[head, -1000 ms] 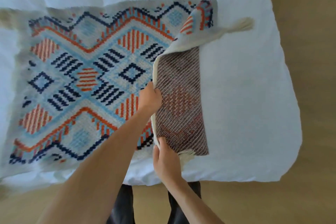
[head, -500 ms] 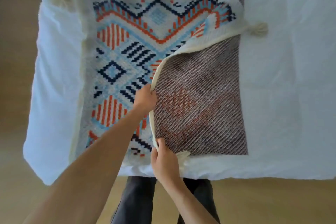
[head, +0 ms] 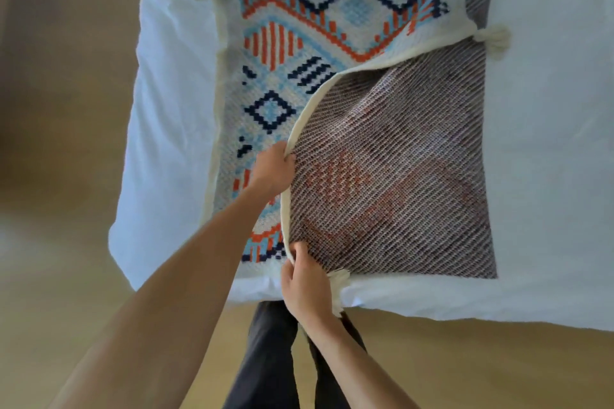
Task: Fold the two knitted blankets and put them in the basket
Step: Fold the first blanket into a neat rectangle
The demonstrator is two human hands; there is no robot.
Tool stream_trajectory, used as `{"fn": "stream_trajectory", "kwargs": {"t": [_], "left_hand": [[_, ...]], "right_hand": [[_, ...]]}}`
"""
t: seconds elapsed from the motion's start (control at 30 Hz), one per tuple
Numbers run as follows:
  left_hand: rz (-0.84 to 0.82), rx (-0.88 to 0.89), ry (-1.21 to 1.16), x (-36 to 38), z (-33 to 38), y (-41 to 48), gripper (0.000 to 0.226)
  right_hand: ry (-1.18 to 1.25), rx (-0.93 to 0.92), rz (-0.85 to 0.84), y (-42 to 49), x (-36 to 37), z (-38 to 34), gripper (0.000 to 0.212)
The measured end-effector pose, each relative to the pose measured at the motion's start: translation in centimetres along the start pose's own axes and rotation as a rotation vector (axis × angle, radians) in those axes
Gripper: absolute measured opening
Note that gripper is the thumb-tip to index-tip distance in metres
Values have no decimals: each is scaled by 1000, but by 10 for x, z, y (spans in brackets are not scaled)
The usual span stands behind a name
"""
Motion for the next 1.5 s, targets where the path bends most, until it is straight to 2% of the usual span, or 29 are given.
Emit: {"fn": "stream_trajectory", "kwargs": {"t": [0.1, 0.27, 0.47, 0.7, 0.9, 1.03, 1.17, 1.23, 1.33, 1.5], "left_hand": [[-1, -11, 19, -14, -21, 2, 26], [-53, -24, 31, -30, -55, 15, 16], [-127, 17, 6, -51, -91, 27, 18], [-177, 4, 5, -58, -138, 26, 20], [-158, -7, 8, -59, -152, 16, 18], [-164, -46, 45, -57, -169, -14, 17], [-235, -168, 71, -33, -214, -77, 31], [-294, -212, 89, -16, -233, -108, 37], [-351, -198, 213, -2, -251, -137, 34], [-367, -147, 468, -42, -276, -161, 31]], "right_hand": [[16, 11, -15, -4, 16, -17, 16], [40, 75, -1, 2, 48, -45, 10], [-6, 162, 12, 12, 99, -84, 12], [-83, 231, 12, 1, 143, -94, 18], [75, 331, 15, -1, 159, -89, 25], [286, 357, -100, -3, 169, -83, 38], [431, 422, -80, -28, 169, -69, 36], [432, 445, -52, -43, 167, -59, 31], [410, 466, -56, -67, 165, -46, 29], [271, 420, -49, -95, 143, -44, 27]]}}
Point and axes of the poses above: each hand's wrist, its own y-axis towards the middle knuckle, its own x-axis out of the palm, z = x × y, the point moved 10 cm from there along y, towards the middle knuckle, and after that the axes turned 2 degrees about -y, right-handed, at the moved point
